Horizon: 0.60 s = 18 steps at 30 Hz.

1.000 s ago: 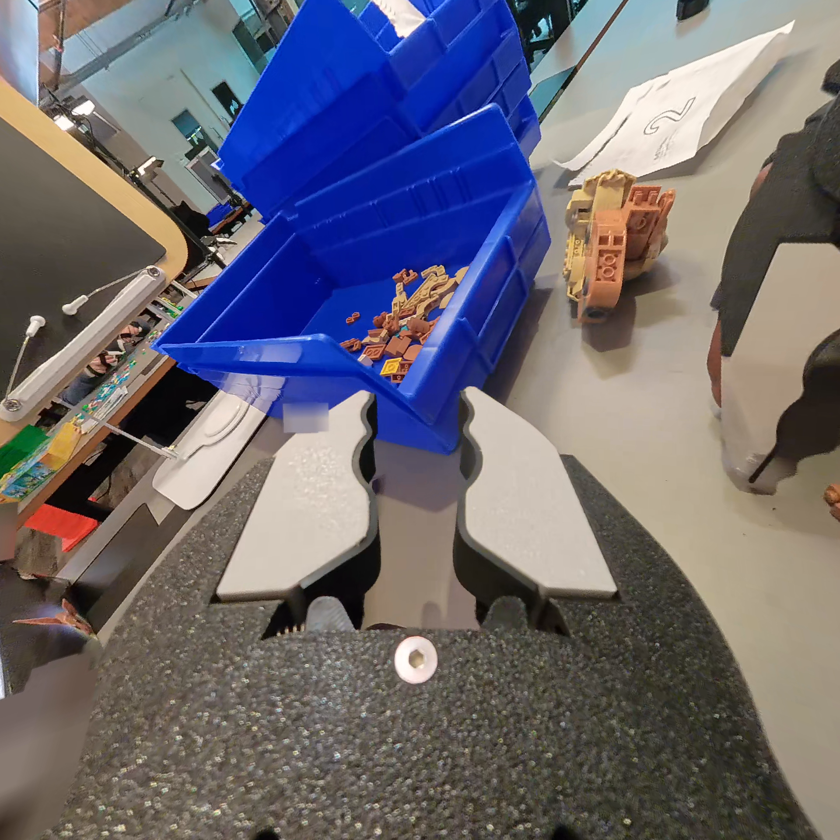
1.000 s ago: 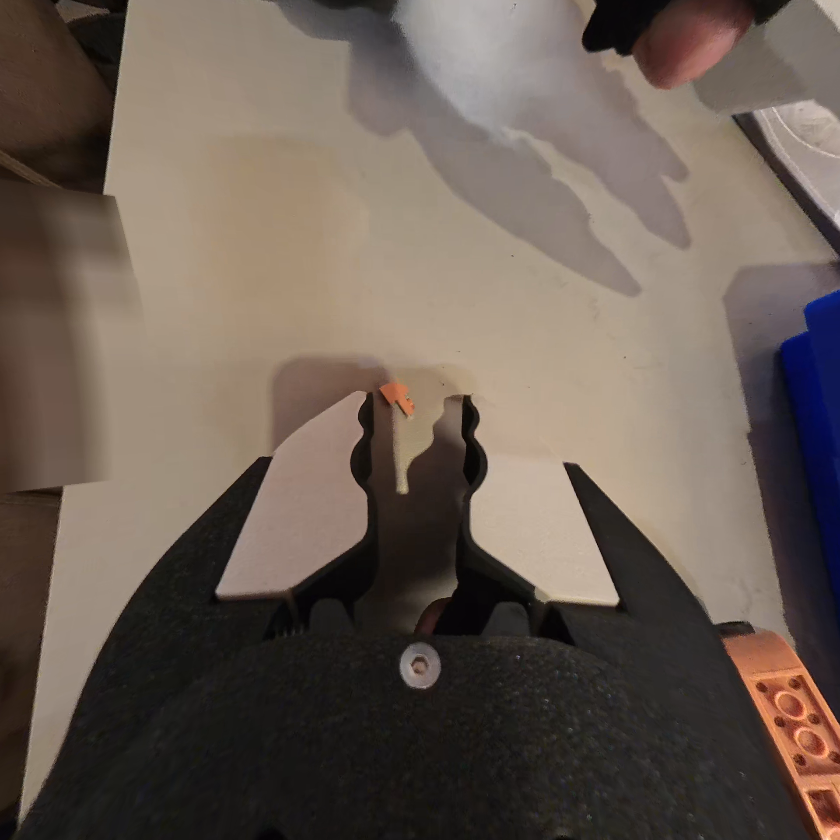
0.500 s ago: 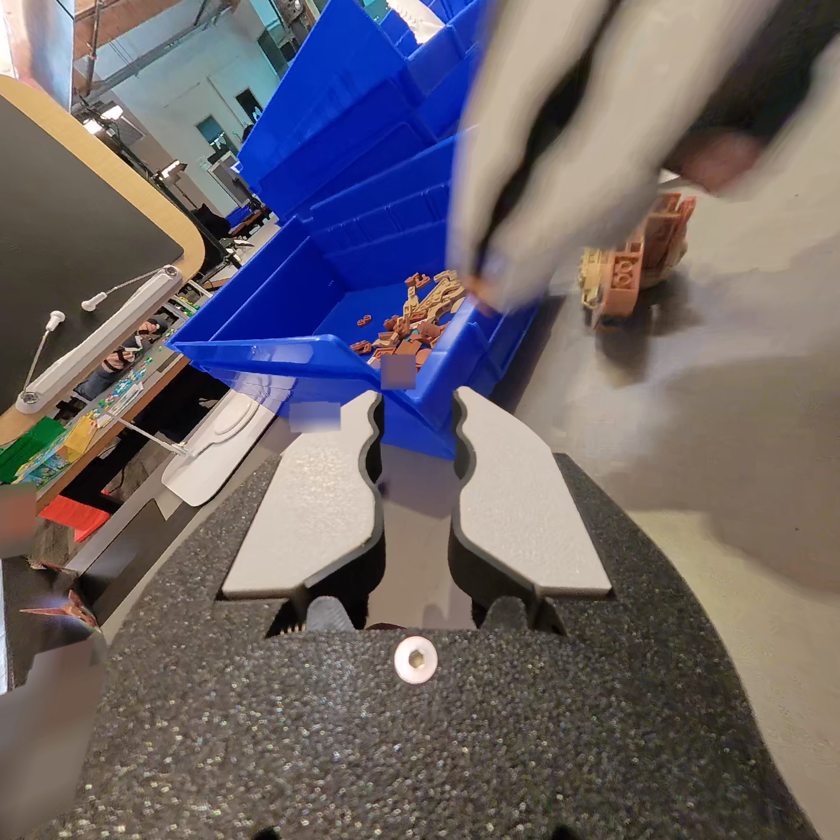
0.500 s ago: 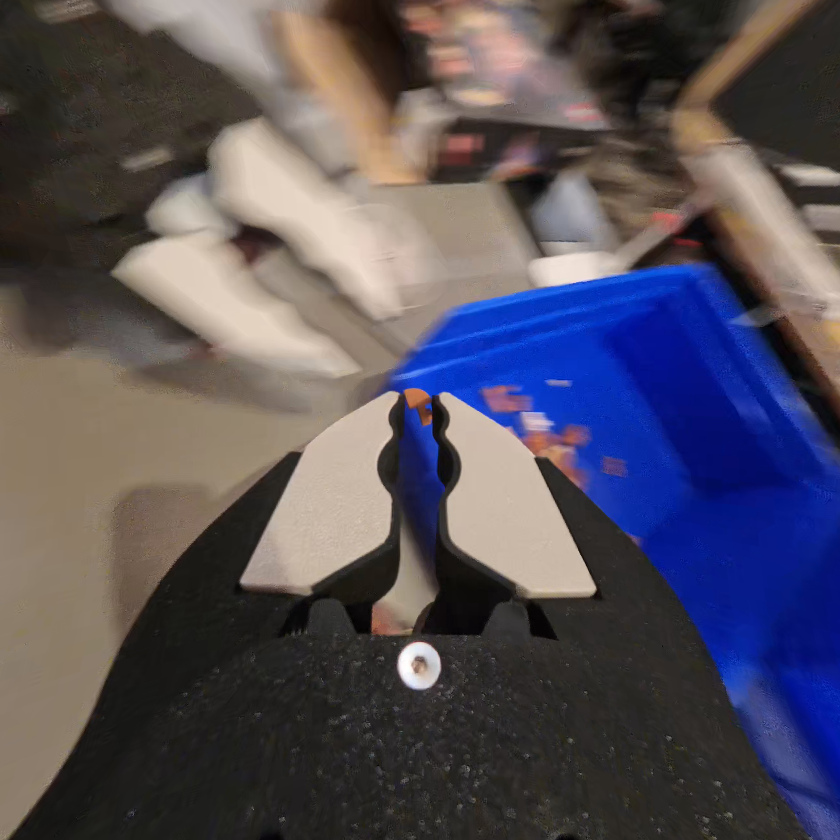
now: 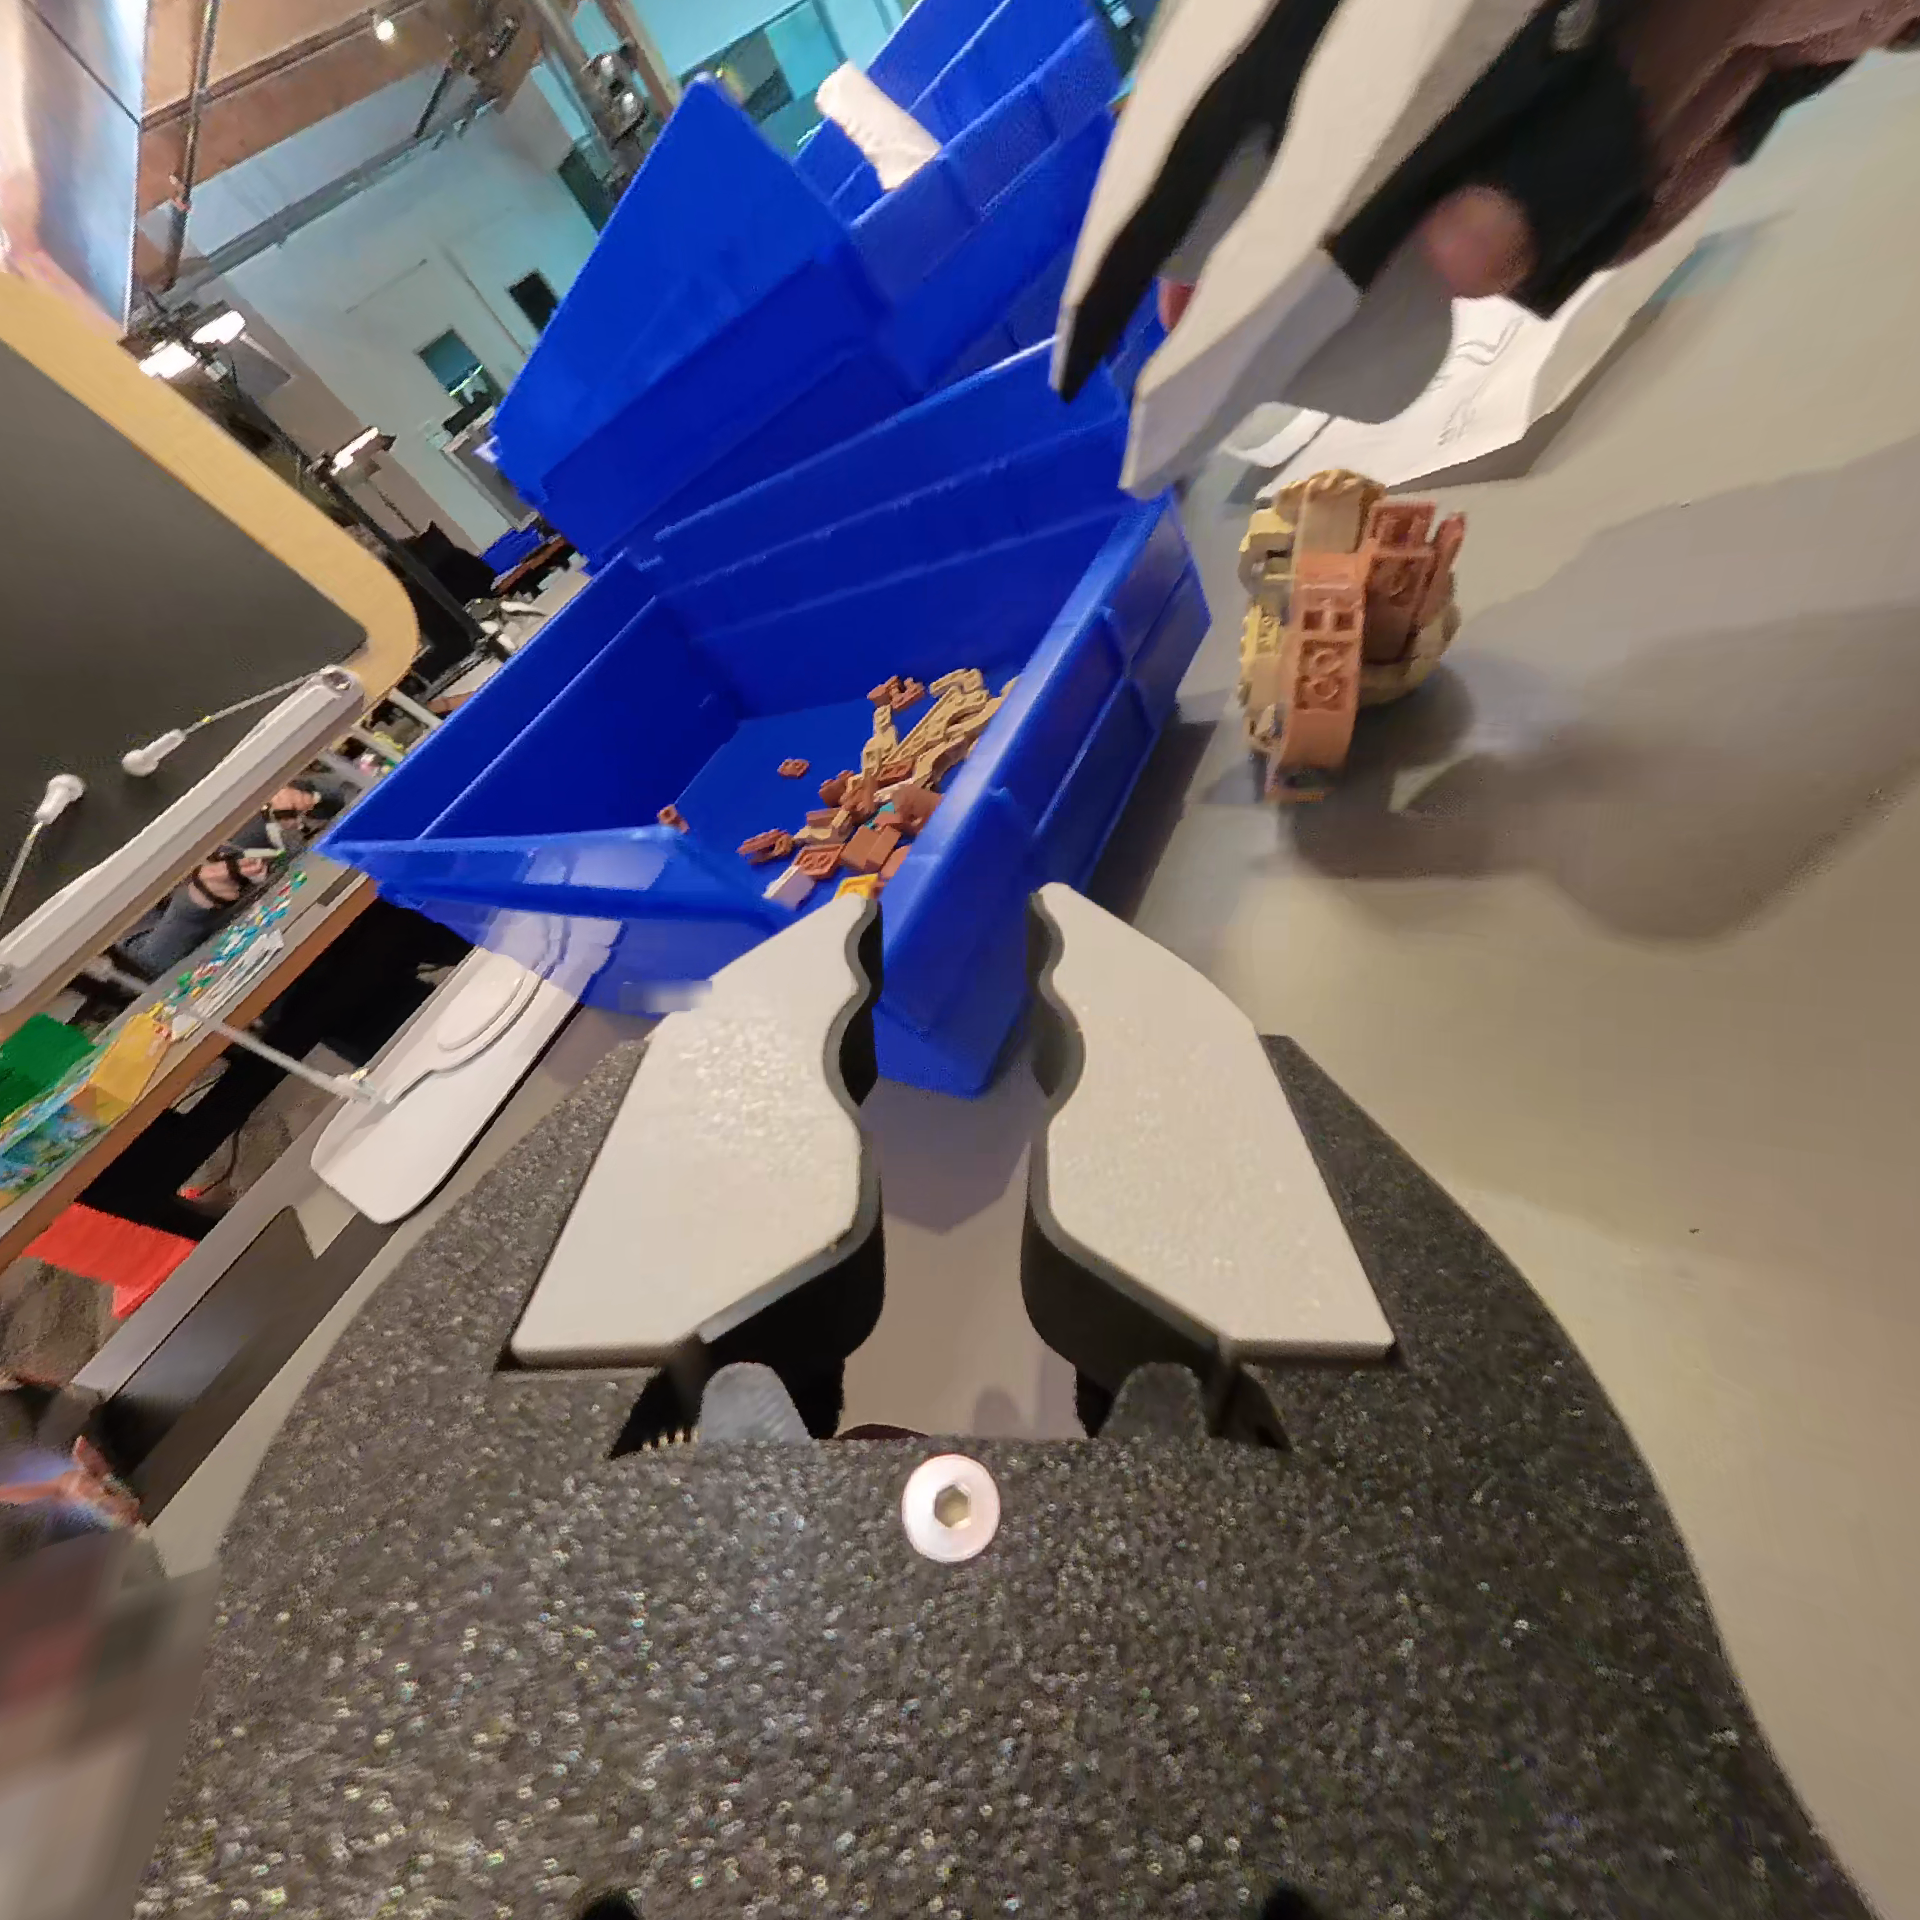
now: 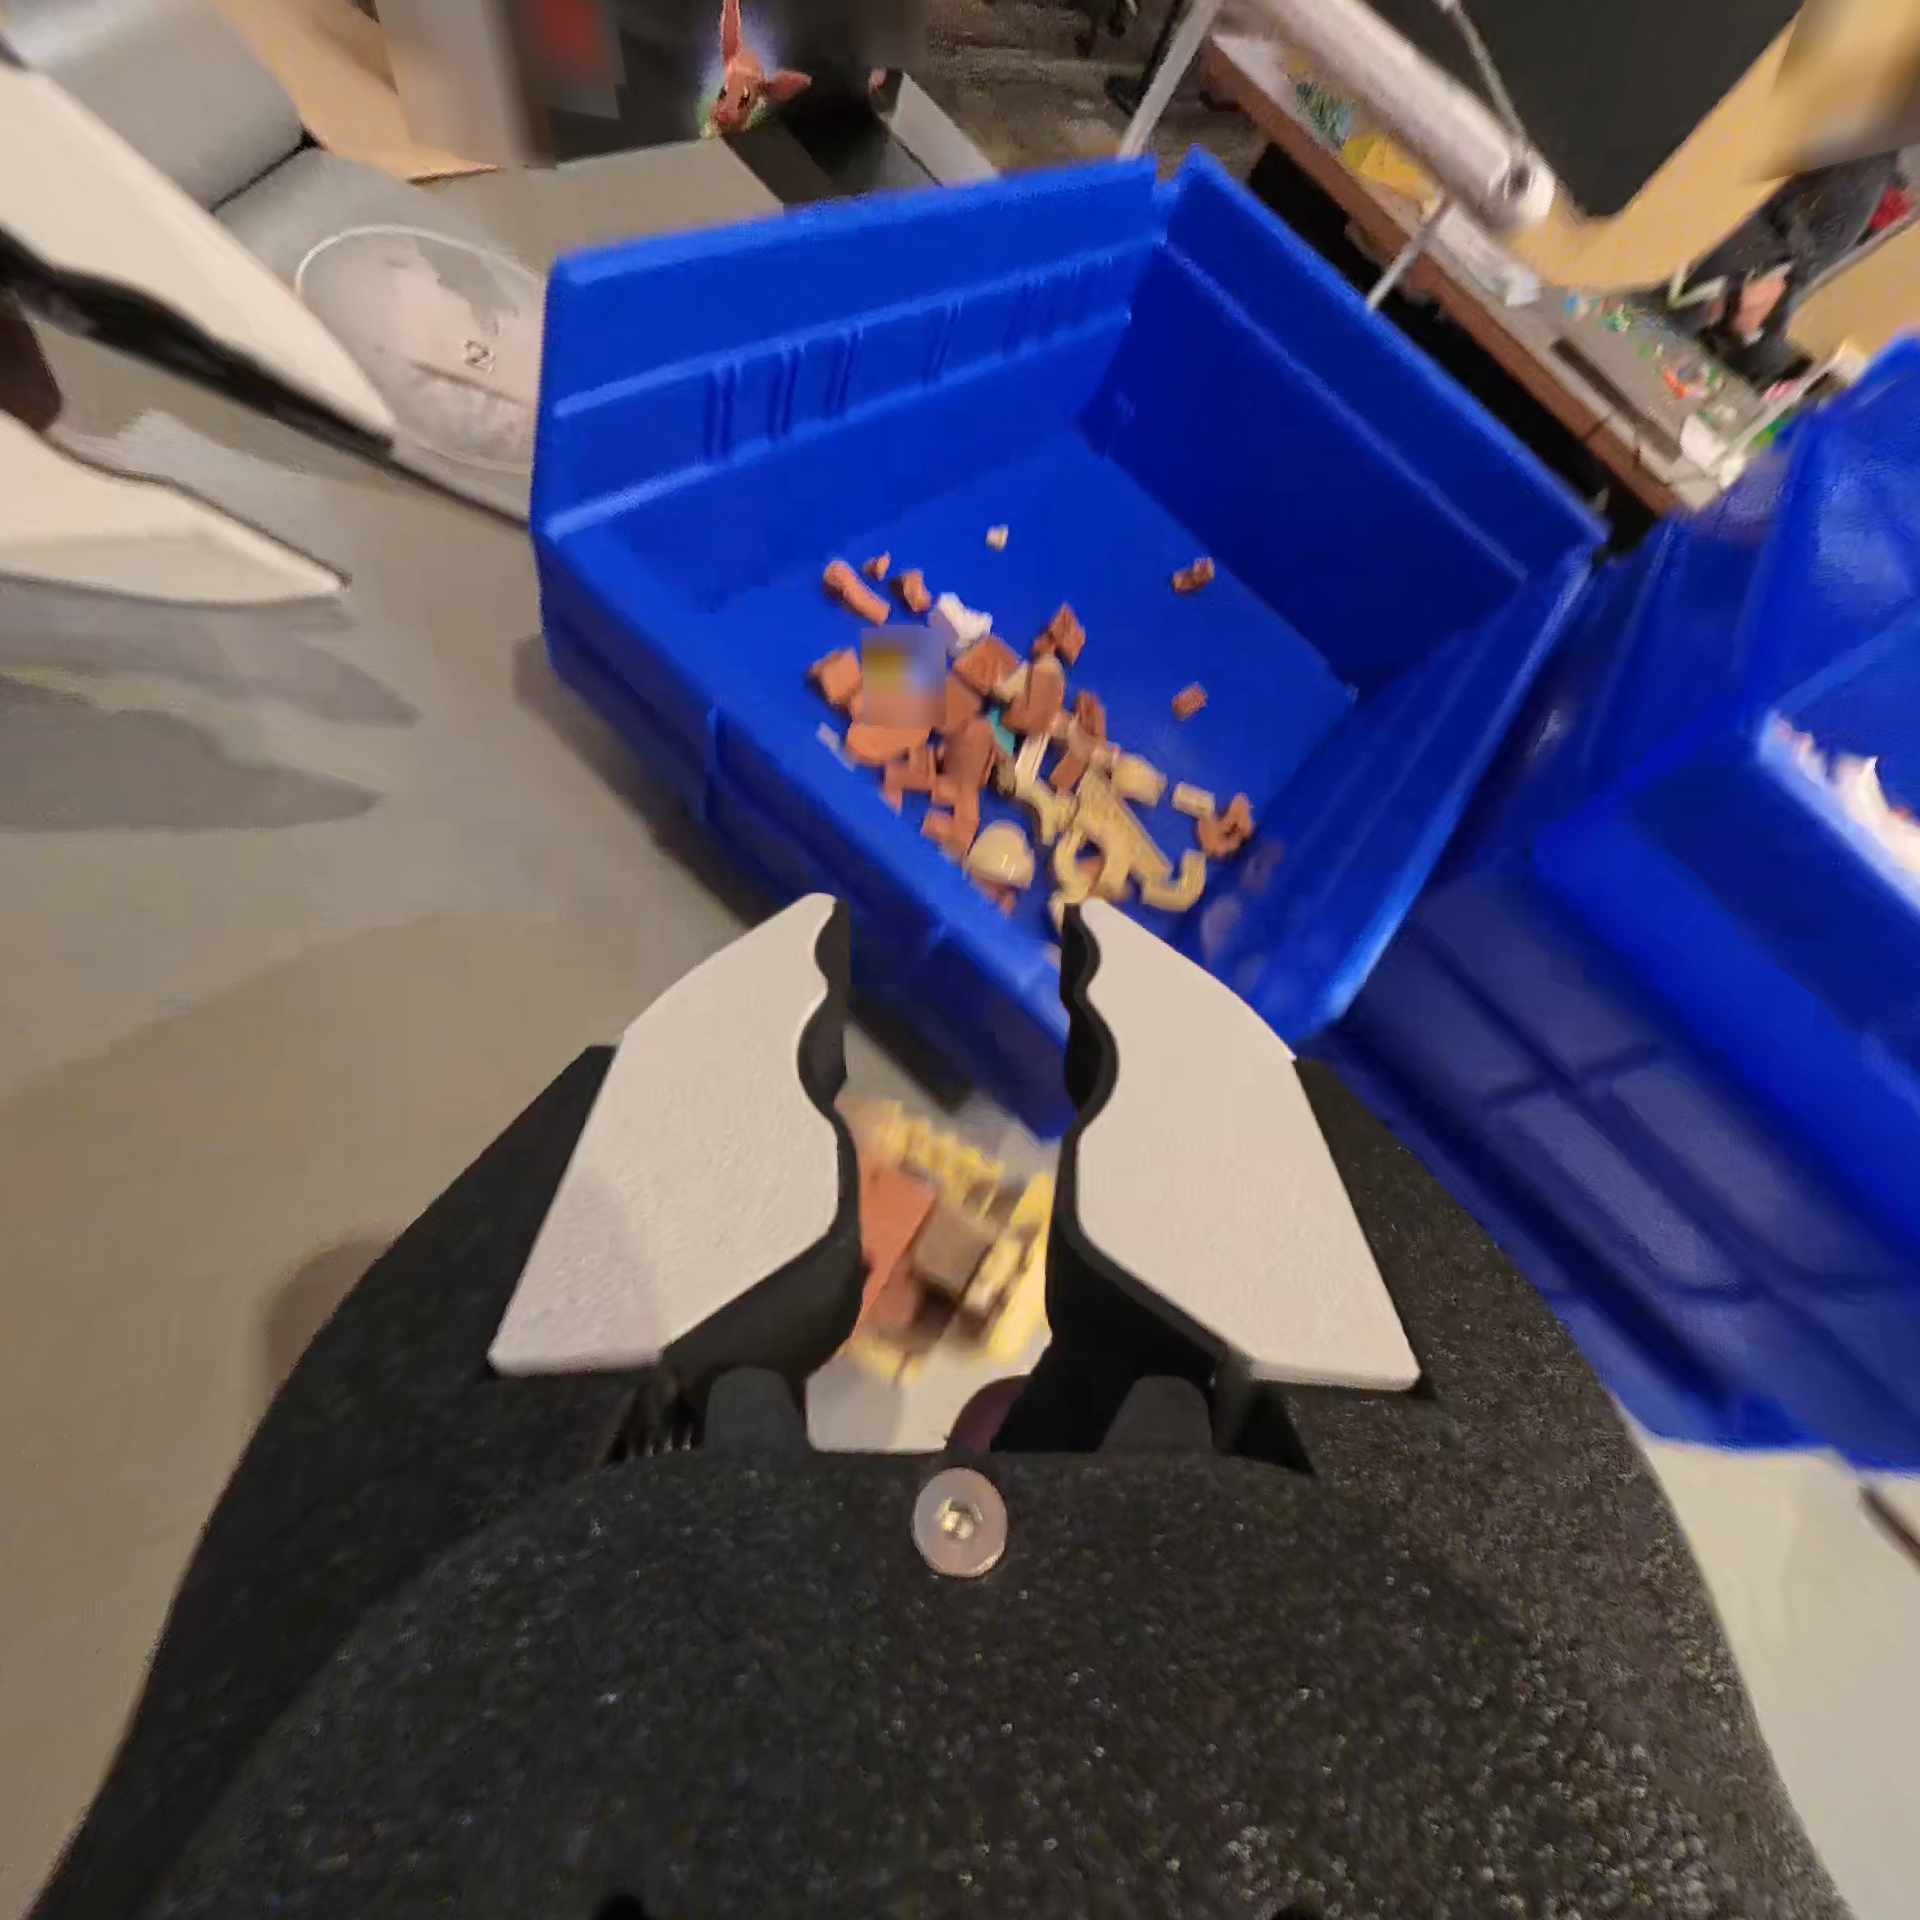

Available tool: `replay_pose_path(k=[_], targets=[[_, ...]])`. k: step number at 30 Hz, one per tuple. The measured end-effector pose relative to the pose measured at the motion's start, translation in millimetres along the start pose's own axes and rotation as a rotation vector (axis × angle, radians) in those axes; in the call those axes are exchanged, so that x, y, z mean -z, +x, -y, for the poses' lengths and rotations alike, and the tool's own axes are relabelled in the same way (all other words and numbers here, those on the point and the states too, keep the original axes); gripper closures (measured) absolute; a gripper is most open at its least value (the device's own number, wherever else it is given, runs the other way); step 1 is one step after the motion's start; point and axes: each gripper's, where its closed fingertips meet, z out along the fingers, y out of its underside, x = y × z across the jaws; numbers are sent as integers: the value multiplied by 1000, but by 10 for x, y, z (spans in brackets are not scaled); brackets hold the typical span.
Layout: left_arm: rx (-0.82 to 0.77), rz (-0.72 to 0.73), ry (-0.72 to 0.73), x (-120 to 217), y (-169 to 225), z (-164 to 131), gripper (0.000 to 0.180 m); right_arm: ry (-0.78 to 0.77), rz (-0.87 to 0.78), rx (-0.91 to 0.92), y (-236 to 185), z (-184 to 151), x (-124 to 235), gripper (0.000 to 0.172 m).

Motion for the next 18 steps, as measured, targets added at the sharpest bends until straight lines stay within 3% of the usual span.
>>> replay_pose_path(k=[7,12,18], targets=[[-42,-100,-17,-297,470,67,152,26,-13,-194,-200,-675,360,134],[-10,-204,-62,-645,792,75,143,54,-49,-260,-205,-855,384,135],[-22,-230,-90,-983,904,94,143,31,4,-244,-328,-899,314,135]])
